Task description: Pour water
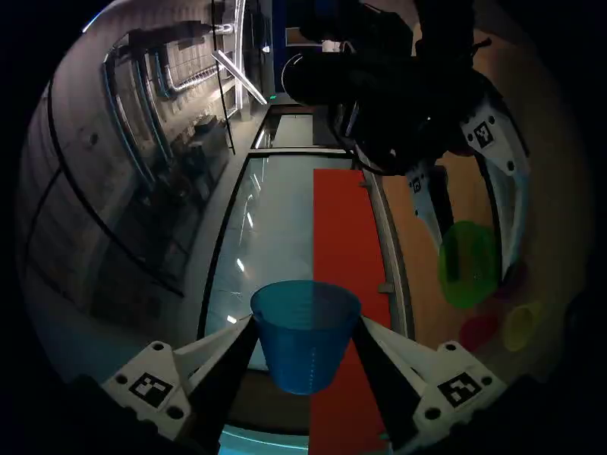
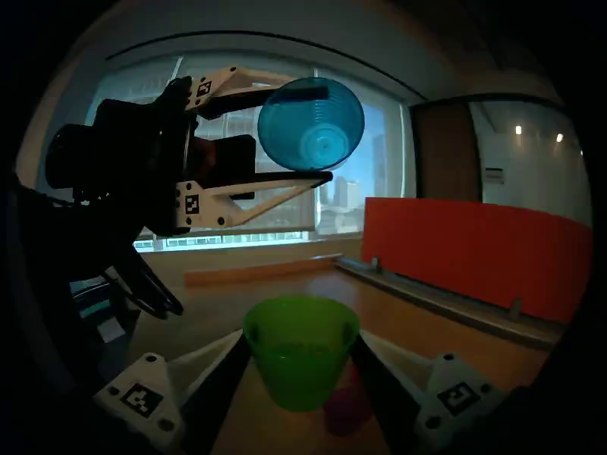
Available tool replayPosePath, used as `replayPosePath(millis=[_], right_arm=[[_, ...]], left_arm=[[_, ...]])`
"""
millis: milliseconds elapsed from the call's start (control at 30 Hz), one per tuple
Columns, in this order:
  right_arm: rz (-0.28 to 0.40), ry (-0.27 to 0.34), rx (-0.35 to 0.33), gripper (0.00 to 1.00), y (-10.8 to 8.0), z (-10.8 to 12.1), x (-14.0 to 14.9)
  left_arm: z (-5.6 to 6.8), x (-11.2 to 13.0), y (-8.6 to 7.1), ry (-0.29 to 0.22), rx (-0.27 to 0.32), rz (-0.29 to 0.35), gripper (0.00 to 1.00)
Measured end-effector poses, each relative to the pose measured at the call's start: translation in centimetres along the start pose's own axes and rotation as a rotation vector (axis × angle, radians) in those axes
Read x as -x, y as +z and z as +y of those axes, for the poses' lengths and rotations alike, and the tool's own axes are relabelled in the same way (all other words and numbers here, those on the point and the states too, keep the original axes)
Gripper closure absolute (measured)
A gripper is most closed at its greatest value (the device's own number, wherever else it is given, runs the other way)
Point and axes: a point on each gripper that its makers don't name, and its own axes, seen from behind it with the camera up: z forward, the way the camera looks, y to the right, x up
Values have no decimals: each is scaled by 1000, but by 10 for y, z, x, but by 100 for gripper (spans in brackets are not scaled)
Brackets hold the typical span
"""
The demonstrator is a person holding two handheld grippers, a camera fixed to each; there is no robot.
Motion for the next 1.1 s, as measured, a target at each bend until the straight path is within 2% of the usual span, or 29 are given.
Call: replayPosePath(millis=[133, 300, 633, 1000, 1100], right_arm=[[0, 0, 2, 11, 0, 1, 0], [7, -1, 2, 11, -2, 0, -1], [18, -1, 12, 11, -4, 2, -4], [31, -3, 16, 11, -5, 0, -10], [33, -6, 20, 11, -5, 1, -10]], left_arm=[[1, 2, 0, -26, 1, 3, 15], [5, 4, -2, -95, 5, 4, 15], [13, 17, -2, -329, 13, -6, 15], [32, 33, -1, -587, 33, -22, 15], [31, 38, -1, -672, 23, -27, 15]])
